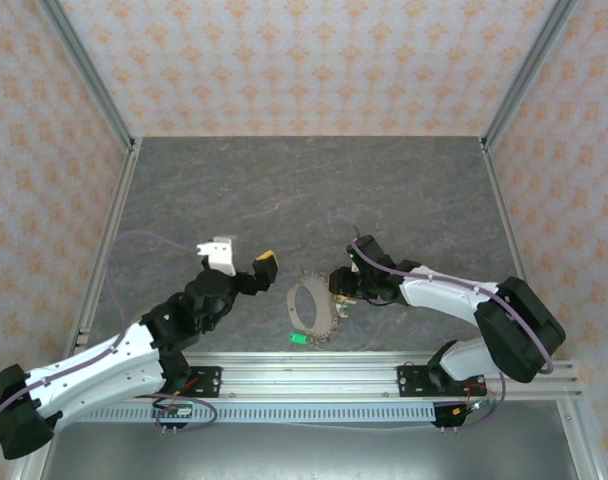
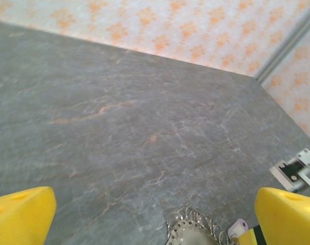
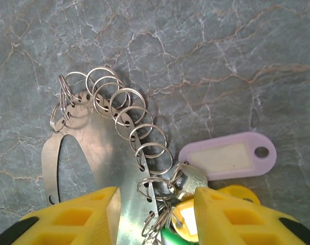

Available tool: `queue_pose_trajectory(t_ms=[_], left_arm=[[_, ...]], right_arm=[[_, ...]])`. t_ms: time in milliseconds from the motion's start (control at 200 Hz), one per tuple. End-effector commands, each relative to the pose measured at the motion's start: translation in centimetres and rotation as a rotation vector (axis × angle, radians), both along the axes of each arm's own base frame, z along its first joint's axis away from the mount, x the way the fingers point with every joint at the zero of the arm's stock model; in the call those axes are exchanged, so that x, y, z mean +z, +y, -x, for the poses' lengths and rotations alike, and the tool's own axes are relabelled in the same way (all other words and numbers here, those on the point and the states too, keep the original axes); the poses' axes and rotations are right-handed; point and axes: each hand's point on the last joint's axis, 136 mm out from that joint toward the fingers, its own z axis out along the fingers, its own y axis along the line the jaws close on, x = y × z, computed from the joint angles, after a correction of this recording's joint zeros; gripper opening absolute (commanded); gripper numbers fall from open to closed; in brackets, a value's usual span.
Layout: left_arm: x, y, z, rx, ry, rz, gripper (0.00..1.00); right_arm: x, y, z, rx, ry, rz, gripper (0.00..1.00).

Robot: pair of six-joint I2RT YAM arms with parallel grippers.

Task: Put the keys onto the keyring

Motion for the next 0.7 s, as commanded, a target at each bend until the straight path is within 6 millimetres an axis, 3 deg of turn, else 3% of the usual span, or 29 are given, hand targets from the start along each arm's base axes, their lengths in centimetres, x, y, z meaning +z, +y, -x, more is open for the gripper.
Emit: queue_pose_trajectory(t_ms=[0, 195, 475, 691], left_arm=[[-3.8, 3.1, 0.9, 0.164, 0.126, 0.084, 1.00], [-6.0, 3.1, 2.3, 0.130, 0.224, 0.093, 1.00], [-10.7, -0.4, 4.0, -0.008, 0.437, 0.114, 1.00], [-11.7, -3.3, 3.6, -0.073, 0.513, 0.118, 1.00]], right_arm=[[0.3, -0.9, 0.0, -0.072, 0.001, 0.021, 0.42], [0.5, -1.8, 0.9, -0.083, -0.006, 0.015, 0.43], [-0.4, -1.3, 2.4, -0.032, 0.031, -0.007, 0.43], [-0.9, -1.1, 2.8, -0.014, 0.050, 0.004, 0.42]])
